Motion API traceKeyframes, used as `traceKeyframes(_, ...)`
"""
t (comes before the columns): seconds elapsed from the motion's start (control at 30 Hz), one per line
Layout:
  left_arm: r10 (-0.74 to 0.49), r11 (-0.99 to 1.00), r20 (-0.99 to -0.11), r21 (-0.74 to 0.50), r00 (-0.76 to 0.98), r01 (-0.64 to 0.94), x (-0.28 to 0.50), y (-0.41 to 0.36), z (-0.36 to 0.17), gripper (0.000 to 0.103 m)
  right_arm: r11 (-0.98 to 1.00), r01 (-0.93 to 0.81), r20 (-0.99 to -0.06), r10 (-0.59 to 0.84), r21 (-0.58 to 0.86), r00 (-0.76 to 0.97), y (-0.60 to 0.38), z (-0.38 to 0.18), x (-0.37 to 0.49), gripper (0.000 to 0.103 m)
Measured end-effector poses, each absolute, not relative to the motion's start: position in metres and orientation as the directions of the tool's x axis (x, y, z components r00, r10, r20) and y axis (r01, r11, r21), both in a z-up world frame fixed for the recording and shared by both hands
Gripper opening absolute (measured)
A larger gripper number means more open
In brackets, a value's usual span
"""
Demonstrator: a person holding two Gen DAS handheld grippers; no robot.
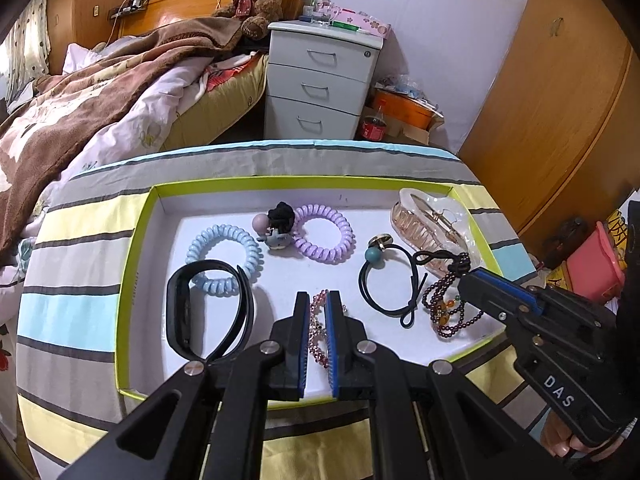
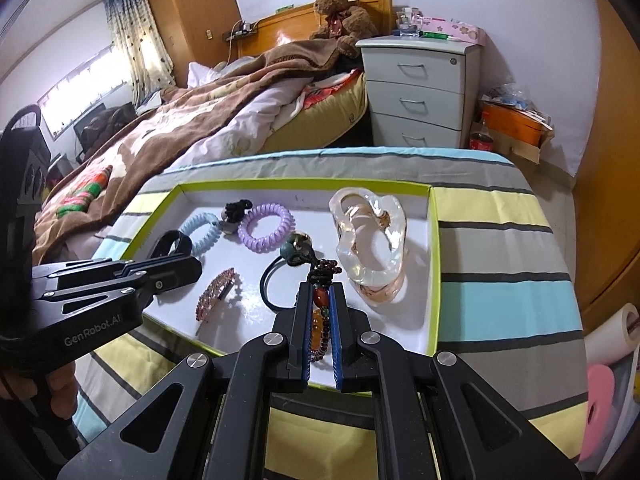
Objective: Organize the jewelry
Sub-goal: 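Open both tools to drop the pink clip and bracelet in the box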
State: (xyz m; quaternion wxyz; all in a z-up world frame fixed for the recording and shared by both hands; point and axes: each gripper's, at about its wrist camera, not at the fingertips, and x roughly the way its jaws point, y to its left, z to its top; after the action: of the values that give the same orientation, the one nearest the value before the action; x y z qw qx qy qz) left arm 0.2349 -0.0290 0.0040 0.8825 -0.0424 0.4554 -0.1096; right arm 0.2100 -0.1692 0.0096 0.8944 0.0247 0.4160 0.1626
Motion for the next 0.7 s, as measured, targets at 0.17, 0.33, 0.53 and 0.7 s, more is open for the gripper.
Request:
traceKeyframes(0.17, -0.211, 0.977, -0.800, -0.160, 0.562, 0.139, 0.235, -0.029, 0.002, 0.008, 0.955, -0.269, -0.749, 0.269, 0.126, 0.606, -0.167, 0.005, 0.209, 0.008)
traceKeyframes(0.33, -0.201, 0.979, -0.795, -0.145, 0.572, 0.142, 0.232, -0.030, 0.004, 0.009, 0.961, -0.264, -0.758, 0.231, 0.080, 0.611, -0.166, 0.004, 0.206, 0.008)
traceKeyframes(0.53, -0.191, 0.981, -0.795, -0.138, 0.575, 0.135, 0.232, -0.030, 0.005, 0.009, 0.969, -0.248, -0.753, 0.174, 0.014, 0.634, -0.167, 0.006, 0.203, 0.008)
traceKeyframes(0.7, -0.186, 0.982, -0.796, -0.135, 0.576, 0.130, 0.229, -0.030, 0.006, 0.012, 0.970, -0.241, -0.747, 0.159, -0.002, 0.646, -0.168, 0.009, 0.199, 0.008)
